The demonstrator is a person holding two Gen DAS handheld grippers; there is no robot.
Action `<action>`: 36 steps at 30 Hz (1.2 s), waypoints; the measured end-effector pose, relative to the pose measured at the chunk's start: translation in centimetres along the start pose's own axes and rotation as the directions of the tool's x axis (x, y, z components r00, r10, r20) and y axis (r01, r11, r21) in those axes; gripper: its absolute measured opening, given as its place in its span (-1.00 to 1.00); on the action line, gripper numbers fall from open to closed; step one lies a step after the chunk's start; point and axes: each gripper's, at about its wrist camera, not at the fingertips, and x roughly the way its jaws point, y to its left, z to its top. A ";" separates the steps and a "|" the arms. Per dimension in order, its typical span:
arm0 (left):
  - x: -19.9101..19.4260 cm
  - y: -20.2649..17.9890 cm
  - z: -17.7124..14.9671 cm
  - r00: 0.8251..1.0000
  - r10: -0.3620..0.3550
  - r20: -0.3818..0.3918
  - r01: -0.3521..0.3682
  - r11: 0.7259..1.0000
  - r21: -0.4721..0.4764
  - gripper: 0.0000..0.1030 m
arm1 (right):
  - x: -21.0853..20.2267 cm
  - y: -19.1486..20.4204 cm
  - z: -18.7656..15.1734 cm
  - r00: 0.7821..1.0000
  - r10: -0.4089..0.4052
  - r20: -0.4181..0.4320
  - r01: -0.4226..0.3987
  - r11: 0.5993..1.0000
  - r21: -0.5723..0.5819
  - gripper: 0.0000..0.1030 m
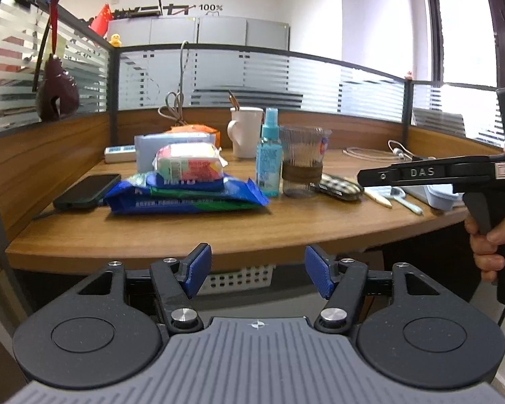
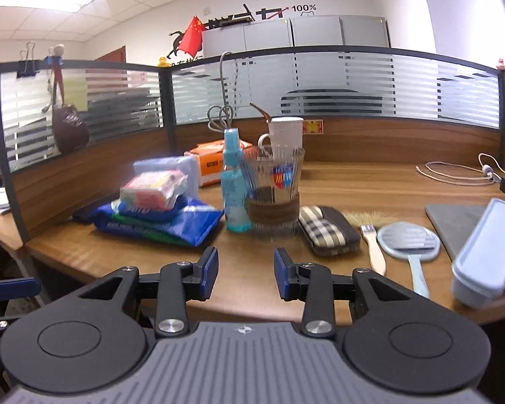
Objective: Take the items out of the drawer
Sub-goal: 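Lower both tools down toward the open middle drawer of the cabinet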
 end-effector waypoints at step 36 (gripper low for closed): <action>1.4 -1.5 -21.7 0.926 0.040 -0.375 -0.053 0.998 -0.025 0.27 | -1.1 2.2 -24.8 0.928 -0.132 -0.348 0.160 0.986 0.052 -0.12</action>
